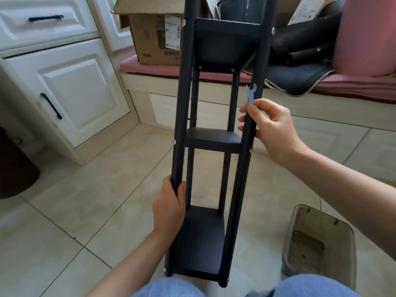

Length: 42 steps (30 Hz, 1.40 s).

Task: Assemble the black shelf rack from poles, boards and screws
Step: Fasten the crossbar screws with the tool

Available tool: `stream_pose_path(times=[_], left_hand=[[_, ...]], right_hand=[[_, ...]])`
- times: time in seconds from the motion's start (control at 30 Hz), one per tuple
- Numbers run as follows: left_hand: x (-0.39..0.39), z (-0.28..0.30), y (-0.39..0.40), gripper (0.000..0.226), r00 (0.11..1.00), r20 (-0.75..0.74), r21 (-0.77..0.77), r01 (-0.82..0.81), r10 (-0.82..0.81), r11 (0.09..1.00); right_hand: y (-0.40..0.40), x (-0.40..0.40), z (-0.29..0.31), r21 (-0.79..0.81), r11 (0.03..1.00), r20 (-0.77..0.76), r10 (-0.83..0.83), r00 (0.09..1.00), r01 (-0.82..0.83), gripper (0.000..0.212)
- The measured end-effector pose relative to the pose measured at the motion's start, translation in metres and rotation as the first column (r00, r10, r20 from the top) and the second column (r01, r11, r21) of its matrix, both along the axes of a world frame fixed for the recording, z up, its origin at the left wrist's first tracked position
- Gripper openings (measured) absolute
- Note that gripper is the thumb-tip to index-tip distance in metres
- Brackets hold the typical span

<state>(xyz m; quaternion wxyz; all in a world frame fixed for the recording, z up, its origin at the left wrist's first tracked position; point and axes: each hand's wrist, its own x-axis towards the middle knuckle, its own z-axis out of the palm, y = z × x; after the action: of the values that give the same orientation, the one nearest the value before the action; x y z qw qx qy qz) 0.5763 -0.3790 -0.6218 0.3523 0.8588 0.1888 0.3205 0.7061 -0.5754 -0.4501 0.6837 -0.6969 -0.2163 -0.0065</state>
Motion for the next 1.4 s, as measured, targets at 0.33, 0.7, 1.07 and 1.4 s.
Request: stream_pose_path(times=[0.33, 0.7, 1.07, 1.4], left_hand=[[0.017, -0.007, 0.020, 0.025, 0.986, -0.168, -0.069, 0.001, -0.012, 0.998], [0.012, 0.050, -0.070, 0.030, 0.905, 0.088, -0.230, 0.426, -0.417, 0.875], [0.022, 0.046, -0.091, 0.013, 0.895, 0.109, -0.454, 0.432, -0.433, 0.779], [0.012, 0.051, -0.062, 0.028, 0.928, 0.269, -0.480, 0.360, -0.256, 0.800]], right_hand=[[0.000, -0.004, -0.014, -0.154, 0.987, 0.305, 0.094, 0.948, -0.048, 0.014], [0.007, -0.013, -0.012, -0.136, 0.991, 0.284, 0.048, 0.958, -0.009, 0.015], [0.018, -0.014, -0.005, -0.129, 0.982, 0.311, -0.094, 0.946, 0.140, 0.014], [0.051, -0.017, 0.018, -0.094, 0.996, 0.240, 0.017, 0.971, 0.006, 0.015]])
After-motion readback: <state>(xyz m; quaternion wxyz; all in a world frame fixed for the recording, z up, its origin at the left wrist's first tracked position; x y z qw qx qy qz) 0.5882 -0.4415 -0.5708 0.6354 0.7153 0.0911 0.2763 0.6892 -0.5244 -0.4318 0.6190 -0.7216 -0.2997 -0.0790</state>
